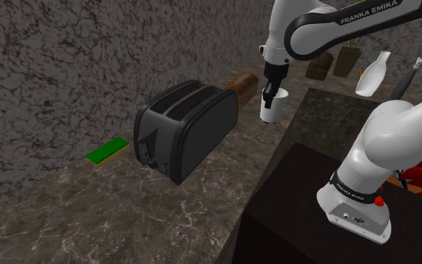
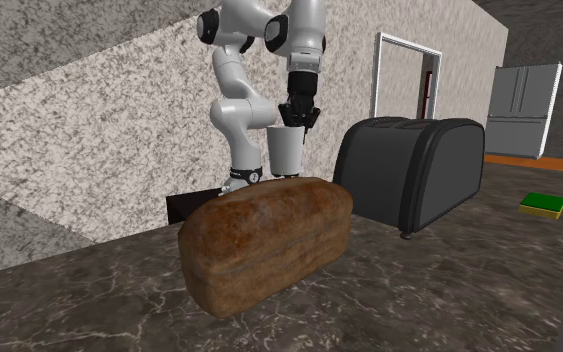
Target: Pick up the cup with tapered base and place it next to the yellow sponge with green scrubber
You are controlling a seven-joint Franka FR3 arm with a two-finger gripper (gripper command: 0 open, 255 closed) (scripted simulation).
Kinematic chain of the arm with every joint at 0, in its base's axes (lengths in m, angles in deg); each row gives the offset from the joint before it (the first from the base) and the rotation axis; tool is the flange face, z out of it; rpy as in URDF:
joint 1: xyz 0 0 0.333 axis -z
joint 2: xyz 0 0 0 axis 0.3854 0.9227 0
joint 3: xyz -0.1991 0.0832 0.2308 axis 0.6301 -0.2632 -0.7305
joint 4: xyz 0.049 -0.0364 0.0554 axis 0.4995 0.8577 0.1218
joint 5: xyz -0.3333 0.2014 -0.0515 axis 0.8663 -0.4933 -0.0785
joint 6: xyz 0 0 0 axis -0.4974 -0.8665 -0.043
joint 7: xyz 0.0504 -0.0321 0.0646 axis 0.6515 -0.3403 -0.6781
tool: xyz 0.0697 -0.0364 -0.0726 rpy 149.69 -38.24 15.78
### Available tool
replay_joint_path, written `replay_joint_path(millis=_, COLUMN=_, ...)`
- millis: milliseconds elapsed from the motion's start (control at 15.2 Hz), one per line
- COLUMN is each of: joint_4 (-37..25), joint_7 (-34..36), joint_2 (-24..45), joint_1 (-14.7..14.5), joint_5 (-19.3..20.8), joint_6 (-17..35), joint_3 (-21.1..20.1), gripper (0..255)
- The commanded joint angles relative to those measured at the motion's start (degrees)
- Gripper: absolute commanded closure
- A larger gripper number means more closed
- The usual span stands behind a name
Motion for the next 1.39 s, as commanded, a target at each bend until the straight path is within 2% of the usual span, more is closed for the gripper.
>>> replay_joint_path(millis=0, joint_4=-1.23, joint_7=-0.12, joint_2=-0.66, joint_1=-0.08, joint_5=-0.14, joint_6=-1.89, joint_3=-0.08, gripper=255)
replay_joint_path(millis=1320, joint_4=-15.78, joint_7=-1.59, joint_2=-2.02, joint_1=-0.23, joint_5=-0.86, joint_6=-17.75, joint_3=-0.39, gripper=255)
